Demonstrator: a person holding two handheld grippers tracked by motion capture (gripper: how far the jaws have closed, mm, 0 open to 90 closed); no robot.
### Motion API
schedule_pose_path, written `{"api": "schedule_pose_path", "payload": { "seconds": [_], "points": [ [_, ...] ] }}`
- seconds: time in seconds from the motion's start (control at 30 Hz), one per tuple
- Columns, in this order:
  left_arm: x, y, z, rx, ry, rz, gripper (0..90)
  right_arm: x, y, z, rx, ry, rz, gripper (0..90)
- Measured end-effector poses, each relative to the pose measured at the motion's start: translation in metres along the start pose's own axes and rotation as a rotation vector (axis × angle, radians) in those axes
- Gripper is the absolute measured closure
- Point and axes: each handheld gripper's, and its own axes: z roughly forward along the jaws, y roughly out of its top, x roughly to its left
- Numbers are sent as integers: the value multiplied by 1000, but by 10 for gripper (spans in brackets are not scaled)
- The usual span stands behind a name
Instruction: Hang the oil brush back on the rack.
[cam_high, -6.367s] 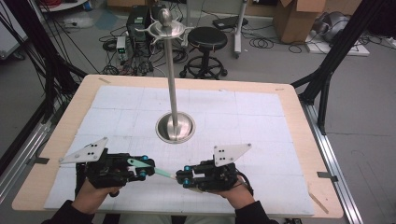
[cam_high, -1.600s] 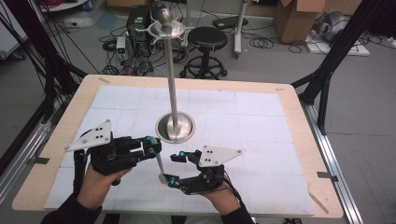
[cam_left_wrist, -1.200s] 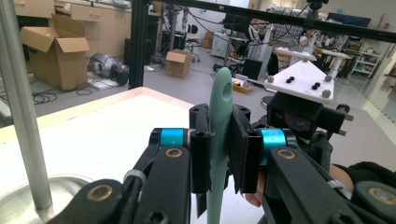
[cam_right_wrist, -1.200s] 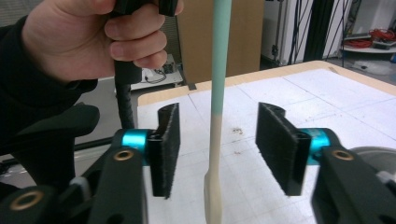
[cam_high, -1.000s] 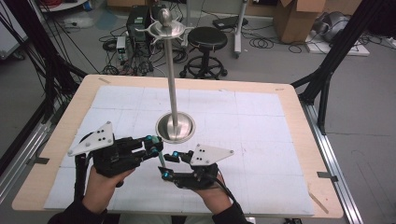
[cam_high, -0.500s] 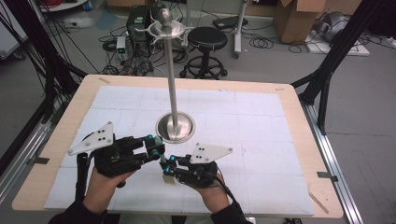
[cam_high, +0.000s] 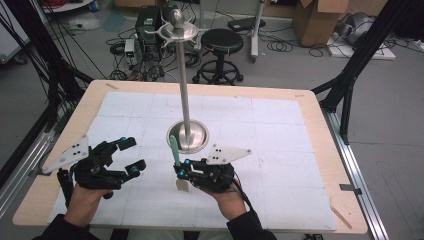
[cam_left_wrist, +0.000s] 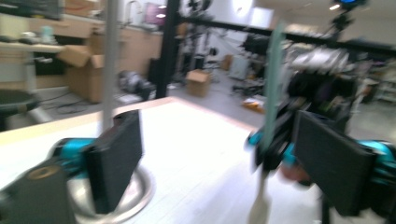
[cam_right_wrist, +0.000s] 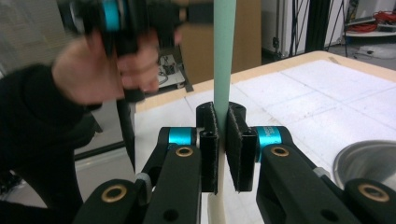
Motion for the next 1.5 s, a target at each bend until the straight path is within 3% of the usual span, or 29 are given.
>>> {"api": "schedule_pose_path", "payload": {
  "seconds": [0.07, 0.23, 0.33, 0.6, 0.93, 1.23, 1.5],
  "points": [
    [4, -9, -5, 23, 18, 18, 159, -5, 11, -2, -19, -1, 4, 839],
    [13, -25, -11, 58, 45, 12, 164, -10, 28, -1, -35, -12, -8, 839],
    [14, -29, -13, 55, 56, 21, 179, -13, 39, 1, -41, -13, -15, 839],
    [17, -31, -18, 43, 61, 18, 179, -23, 65, 10, -43, -9, -35, 838],
    [19, -35, -22, 37, 65, -13, 180, -40, 102, 17, -64, -11, -35, 838],
    [20, -36, -22, 38, 62, -22, 183, -45, 129, 26, -39, -17, -57, 838],
    [21, -36, -23, 32, 61, -33, 185, -55, 145, 29, -54, -28, -35, 838]
  ]
}}
